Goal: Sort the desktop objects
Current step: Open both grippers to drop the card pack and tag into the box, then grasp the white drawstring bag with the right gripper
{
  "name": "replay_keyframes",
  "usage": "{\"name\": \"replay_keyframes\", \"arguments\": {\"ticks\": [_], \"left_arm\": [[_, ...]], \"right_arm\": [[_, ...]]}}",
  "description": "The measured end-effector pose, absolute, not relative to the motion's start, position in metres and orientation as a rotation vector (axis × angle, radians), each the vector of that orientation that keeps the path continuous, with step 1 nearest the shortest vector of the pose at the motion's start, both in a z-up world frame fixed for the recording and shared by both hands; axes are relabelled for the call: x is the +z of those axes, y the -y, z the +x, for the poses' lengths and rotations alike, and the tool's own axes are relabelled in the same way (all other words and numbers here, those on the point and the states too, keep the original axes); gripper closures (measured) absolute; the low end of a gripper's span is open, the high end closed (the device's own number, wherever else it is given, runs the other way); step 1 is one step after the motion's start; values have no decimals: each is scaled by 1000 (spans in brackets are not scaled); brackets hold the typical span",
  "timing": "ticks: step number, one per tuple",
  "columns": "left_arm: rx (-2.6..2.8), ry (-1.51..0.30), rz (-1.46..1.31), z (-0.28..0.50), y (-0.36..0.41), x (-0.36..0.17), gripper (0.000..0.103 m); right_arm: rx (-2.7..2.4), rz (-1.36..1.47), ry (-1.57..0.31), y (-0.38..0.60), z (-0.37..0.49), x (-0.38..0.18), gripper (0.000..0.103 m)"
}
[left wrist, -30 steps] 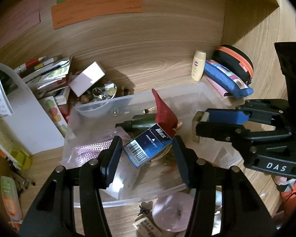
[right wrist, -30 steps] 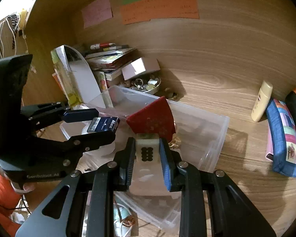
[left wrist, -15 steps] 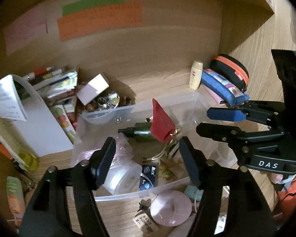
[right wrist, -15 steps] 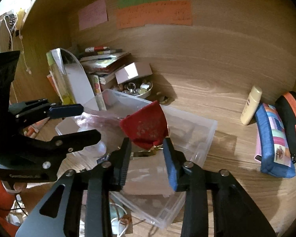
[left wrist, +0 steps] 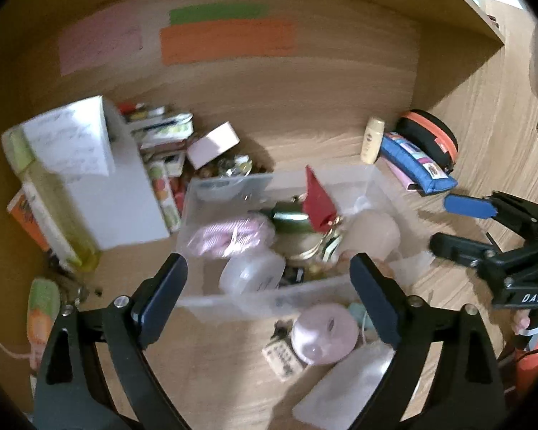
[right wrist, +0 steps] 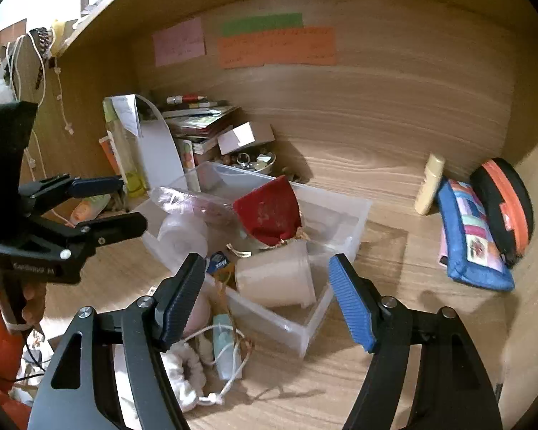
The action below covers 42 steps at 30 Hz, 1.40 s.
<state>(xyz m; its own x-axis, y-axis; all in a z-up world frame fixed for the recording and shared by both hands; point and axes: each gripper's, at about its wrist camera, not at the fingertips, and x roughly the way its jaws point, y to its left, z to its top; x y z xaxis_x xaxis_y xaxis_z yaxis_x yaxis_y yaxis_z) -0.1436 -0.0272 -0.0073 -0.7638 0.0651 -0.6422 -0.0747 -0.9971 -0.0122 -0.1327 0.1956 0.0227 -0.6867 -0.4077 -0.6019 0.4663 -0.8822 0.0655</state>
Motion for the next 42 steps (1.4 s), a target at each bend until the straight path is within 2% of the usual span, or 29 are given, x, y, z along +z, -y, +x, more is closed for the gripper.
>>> {"name": "replay_keyframes", "arguments": {"ticks": [21,23,25,33,36,38,42], "left_arm": [[2898,18,-1313,-94,76,-68,9],[2891,46,-1324,-91,79,-71,9],[2897,64,-1331,-87,83,-73,9],[2922,121,-1302,-61,98,-70,9],[2930,138,-1287,-54,103,-68,9],[2932,149,-1284,-51,106,-68,9],[2922,161,-1280,-47,107,-67,9]], "right_arm": [[-2369,1122,37,-205,-94,-24,33],[-2336,1121,31,-194,-83,-26,25],[-2313,1121,22,-184,-75,-29,22],[-2274,1181,-131,-136,-53,-52,21],[-2319,1177,-162,-125,-51,-58,12],[-2348,1172,-165,-117,-51,-61,2],[-2367,1170,-232,-102,-52,-70,0]]}}
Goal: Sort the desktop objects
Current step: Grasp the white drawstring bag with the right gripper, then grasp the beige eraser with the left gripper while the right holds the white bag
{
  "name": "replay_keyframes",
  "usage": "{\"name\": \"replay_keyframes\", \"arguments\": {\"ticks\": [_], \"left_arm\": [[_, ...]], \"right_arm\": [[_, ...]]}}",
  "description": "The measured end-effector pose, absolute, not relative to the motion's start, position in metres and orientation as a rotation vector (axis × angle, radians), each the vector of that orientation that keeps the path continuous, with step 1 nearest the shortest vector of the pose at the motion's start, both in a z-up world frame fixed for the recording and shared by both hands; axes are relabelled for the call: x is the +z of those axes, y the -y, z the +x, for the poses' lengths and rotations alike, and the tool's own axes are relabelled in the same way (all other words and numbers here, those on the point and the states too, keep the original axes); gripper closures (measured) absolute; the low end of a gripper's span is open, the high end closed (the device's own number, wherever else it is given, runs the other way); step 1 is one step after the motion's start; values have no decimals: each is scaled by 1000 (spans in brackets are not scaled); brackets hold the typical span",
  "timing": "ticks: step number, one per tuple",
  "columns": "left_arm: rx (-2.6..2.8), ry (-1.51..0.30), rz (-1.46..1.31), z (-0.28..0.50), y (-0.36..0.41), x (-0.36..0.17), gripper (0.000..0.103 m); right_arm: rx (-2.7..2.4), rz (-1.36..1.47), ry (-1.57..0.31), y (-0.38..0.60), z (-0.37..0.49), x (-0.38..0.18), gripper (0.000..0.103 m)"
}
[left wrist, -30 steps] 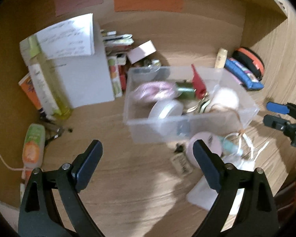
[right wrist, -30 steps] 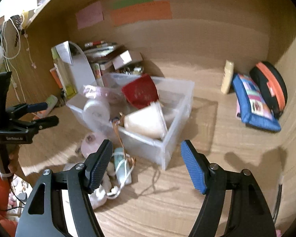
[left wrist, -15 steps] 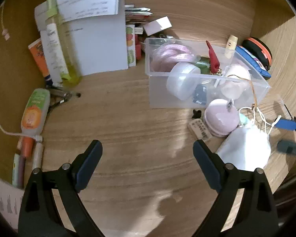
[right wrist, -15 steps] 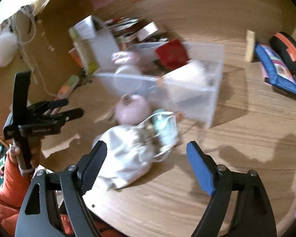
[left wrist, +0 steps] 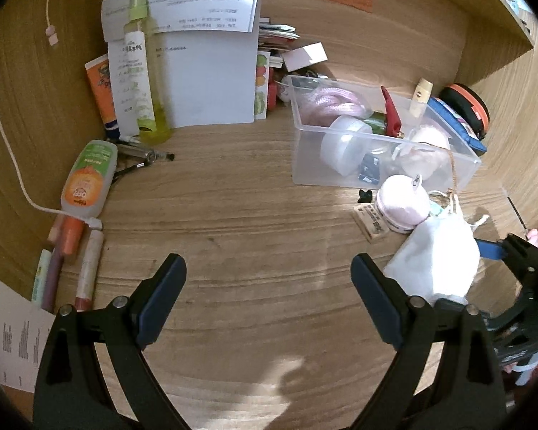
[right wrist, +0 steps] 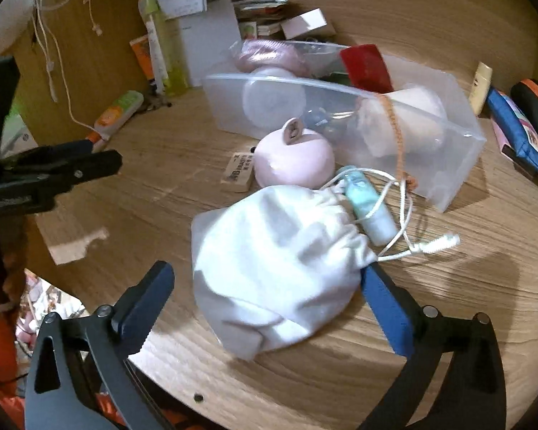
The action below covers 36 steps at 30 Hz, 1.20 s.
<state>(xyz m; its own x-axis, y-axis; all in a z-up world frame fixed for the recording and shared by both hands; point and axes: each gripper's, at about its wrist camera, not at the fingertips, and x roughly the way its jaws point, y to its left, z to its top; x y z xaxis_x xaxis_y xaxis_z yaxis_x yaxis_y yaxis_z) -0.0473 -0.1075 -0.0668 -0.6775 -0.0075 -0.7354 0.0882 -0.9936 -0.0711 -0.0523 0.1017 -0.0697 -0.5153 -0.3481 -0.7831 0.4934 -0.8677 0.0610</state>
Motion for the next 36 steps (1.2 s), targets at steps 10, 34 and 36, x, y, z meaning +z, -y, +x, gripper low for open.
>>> {"name": "replay_keyframes", "arguments": {"ticks": [10,34,36], "left_arm": [[-2861,-127,1313,-64,90,-75,9],[-2954,231,1538,-134,26,-104,41],[-2956,237,1538,-137,27,-103,52]], "right_arm": [[-2325,1154,-152,-123,-58,-70,50],[-2464,1058,105,-228,-78,-31,61],[-2457,1061,112,-230,-81,-31,61]]}}
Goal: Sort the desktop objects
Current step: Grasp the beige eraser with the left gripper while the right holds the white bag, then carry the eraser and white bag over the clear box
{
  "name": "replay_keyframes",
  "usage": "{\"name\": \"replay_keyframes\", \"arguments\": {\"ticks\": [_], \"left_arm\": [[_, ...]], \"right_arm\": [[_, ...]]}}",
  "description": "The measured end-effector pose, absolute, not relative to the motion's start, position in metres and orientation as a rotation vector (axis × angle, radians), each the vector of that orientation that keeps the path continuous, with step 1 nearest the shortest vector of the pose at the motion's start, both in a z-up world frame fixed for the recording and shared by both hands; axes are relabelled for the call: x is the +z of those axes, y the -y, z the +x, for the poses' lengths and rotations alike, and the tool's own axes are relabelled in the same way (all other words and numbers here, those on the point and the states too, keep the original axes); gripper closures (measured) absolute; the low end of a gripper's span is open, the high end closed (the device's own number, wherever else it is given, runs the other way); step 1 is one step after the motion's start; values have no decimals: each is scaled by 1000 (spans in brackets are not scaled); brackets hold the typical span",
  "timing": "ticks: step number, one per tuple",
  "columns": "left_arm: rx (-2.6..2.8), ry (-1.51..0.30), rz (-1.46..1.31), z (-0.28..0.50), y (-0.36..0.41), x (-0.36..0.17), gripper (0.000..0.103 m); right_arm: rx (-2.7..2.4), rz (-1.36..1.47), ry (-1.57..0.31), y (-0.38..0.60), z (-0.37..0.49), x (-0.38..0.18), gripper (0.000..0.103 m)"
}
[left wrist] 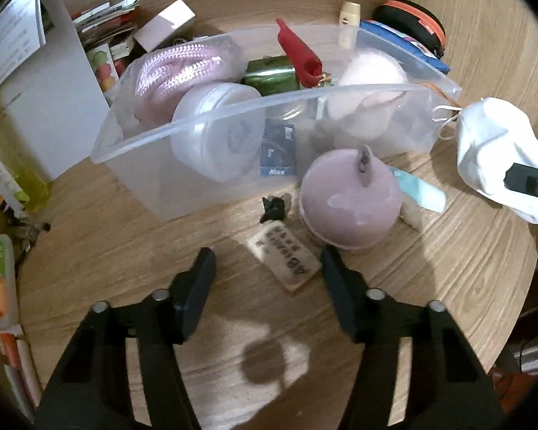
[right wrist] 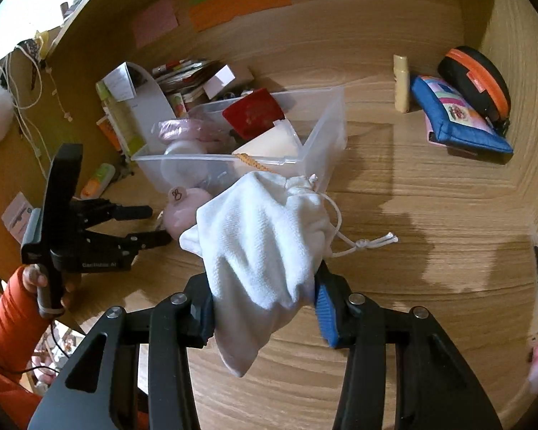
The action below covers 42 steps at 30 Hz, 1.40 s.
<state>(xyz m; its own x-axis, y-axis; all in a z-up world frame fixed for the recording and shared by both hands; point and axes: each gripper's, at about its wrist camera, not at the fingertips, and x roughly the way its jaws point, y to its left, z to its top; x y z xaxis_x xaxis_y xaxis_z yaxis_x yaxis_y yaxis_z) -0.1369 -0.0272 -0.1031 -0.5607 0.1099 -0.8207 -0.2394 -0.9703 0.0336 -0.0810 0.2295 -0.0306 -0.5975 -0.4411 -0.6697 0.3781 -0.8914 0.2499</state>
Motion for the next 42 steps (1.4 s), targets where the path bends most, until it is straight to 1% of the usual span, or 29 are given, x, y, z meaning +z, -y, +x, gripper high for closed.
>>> {"name": "replay_keyframes", "arguments": {"ticks": [1,2,3,5,10,13,16,19,24,25,26,27,30,34,42], "left_arm": [[2600,-204,-1353,-139,28,-103,59],[2595,-188,-1357,-141,30,-103,64],[2595,-176,-1359,-144,30,-102,65],[2613,-171,-1349,-143,32,-102,71],[2644,-115,-1338,-136,42,-102,76],[2653,-87,-1348,-133,47,-101,77],[2665,-124,-1376,-132,49,-100,77],[2688,-173,-1403,-135,48,-100,69],[2687,-130,-1398,-144,45,-101,68],[2685,-118,-1396,-144,45,-102,69],[2690,-110,-1392,-145,46,-102,77],[2714,-105,-1394,-145,48,-102,80],[2738,-13,-1383,-144,61,-100,80],[2777,54,-1368,-135,77,-92,80],[2931,64,-1199,-121,94,-41,80]], "right_arm": [[-2458,1062,112,-230,-82,-30,61],[-2459,1066,110,-229,-84,-30,61],[-2459,1066,110,-229,-83,-29,61],[-2463,1059,119,-229,-86,-26,61],[-2462,1017,143,-231,-90,-13,61],[-2454,984,158,-230,-91,-4,62],[-2474,939,143,-229,-92,7,61],[-2490,911,121,-226,-93,15,61],[-2493,895,77,-219,-101,21,61],[-2486,898,84,-217,-103,21,61],[-2481,899,88,-216,-106,22,61],[-2484,895,85,-215,-107,23,61],[-2498,872,80,-212,-112,26,61],[-2506,852,91,-211,-122,29,61],[-2517,810,83,-202,-152,46,61]]}}
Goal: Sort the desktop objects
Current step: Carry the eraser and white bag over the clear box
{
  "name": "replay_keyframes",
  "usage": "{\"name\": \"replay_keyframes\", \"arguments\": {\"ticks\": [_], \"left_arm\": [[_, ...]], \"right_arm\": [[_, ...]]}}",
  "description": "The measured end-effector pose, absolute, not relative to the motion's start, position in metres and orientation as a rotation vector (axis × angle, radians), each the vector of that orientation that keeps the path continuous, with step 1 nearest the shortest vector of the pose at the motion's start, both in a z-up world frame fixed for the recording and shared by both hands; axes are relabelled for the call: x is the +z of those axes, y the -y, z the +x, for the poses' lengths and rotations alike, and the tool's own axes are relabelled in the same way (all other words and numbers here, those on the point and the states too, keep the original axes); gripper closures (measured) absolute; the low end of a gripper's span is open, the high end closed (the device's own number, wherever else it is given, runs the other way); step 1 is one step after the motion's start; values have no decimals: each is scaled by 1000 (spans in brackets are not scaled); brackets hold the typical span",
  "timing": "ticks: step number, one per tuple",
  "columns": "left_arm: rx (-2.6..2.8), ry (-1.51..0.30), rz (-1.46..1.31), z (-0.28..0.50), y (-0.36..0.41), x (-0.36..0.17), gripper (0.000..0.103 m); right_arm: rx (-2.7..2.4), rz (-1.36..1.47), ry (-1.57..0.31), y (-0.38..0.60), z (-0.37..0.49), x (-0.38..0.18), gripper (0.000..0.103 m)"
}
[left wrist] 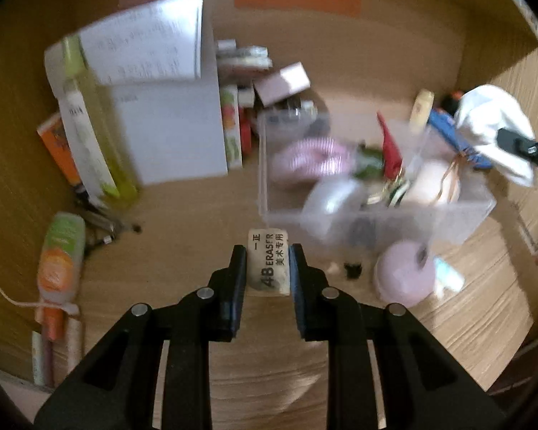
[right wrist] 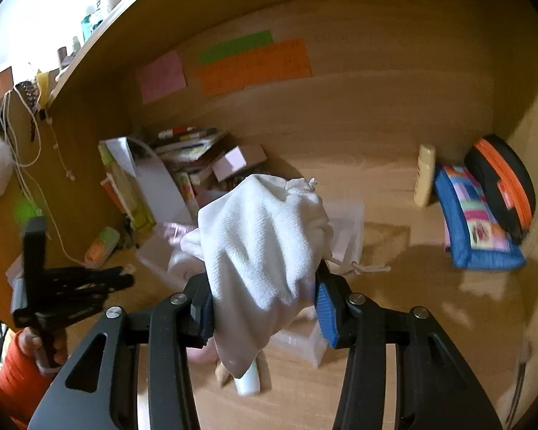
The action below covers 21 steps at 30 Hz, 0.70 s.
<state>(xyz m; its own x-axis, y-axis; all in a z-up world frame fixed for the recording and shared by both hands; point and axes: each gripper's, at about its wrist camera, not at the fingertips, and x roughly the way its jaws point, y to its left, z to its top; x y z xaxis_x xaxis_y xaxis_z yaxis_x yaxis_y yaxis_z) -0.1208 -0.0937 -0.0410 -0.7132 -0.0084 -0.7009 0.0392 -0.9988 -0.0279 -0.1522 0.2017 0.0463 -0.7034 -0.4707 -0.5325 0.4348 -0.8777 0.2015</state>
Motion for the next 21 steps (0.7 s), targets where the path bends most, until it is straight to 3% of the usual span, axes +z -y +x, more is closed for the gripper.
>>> {"name": "replay_keyframes", "arguments": {"ticks": [10,21], "left_arm": [[-3020,-154,1091,-143,75,2,80],[-3069,-167,1229,-200,35,-15,80]], "right_arm": [[-2482,840,28,-174,-183,42,61],[-2503,892,-17,-165,-192,2,60]]}}
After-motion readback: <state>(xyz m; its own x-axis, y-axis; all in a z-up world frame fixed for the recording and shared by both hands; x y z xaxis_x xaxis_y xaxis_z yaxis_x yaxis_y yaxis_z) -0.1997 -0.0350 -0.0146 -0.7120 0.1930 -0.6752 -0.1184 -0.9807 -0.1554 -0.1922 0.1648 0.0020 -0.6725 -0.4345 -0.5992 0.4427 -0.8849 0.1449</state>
